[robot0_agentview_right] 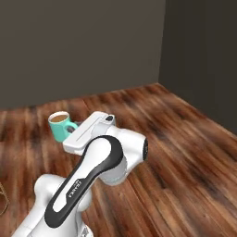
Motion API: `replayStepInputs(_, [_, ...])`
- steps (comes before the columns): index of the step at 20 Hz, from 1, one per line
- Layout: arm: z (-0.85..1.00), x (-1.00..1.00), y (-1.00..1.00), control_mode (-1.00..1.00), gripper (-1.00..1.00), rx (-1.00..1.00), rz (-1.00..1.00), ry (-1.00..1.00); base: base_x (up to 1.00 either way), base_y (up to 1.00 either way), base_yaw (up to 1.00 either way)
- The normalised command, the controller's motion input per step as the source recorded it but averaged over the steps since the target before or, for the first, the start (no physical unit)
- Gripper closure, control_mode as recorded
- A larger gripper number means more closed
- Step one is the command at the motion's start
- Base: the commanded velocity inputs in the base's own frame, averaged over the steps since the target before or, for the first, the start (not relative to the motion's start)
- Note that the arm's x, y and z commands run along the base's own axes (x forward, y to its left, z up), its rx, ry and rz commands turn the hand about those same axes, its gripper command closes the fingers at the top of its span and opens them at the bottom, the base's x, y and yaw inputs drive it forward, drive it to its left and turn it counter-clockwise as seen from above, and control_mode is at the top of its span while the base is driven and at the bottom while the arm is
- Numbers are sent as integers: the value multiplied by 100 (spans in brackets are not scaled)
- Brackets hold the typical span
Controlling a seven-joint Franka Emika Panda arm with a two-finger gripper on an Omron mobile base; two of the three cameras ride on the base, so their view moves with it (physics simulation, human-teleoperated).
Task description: Pick up the brewed coffee from the coffee machine and place it next to the breakfast plate on the dining counter.
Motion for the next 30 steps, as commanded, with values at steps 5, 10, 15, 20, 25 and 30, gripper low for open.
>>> replayStepInputs(5, [0,0,0,100,100,0,0,0,100,11,34])
replayStepInputs(10, [0,0,0,100,100,0,0,0,100,5,40])
replayStepInputs(15, [0,0,0,100,100,0,0,0,86,16,53])
replayStepInputs(20, [0,0,0,100,100,0,0,0,14,55,65])
replayStepInputs(25, [0,0,0,100,100,0,0,0,0,57,70])
replayStepInputs(30, [0,0,0,100,100,0,0,0,44,10,65])
